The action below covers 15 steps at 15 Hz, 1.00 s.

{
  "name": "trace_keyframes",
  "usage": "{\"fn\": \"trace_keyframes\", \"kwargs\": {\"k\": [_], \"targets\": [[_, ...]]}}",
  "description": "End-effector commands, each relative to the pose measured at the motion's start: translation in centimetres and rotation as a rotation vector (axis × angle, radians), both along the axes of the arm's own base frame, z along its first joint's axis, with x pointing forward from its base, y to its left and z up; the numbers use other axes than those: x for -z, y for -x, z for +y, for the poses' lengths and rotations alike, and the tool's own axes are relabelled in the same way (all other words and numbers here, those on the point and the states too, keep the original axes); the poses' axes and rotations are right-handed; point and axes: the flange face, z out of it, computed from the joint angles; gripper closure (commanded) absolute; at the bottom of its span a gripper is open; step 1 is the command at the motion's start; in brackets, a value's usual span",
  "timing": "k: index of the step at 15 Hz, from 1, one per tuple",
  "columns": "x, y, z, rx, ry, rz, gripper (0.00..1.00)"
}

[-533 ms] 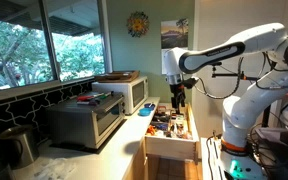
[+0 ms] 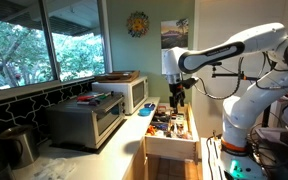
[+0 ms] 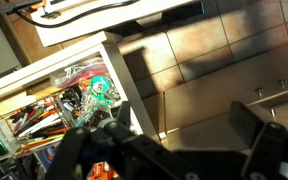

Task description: Move the clip from the oven to the countertop

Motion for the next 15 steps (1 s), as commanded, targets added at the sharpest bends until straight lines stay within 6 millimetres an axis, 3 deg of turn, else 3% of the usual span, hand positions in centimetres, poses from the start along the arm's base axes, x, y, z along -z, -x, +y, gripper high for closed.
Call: {"fn": "trace_keyframes", "kwargs": {"k": [1,4,8,13,15], "targets": [[-1.7,-3.3,-0.9,0.159,0.015,-0.126,0.00],[-4.5,-6.2,-2.5,0.293,0.008,-0.259,0.00],[-6.7,-8.4,-4.1,0.477,0.015,-0.416,0.00],[-6.9,-8.5,-4.3,0.497,0.014,-0.436,0.00],[-5.5,-10.0,-4.6,0.663,0.036,-0.408,0.00]]}}
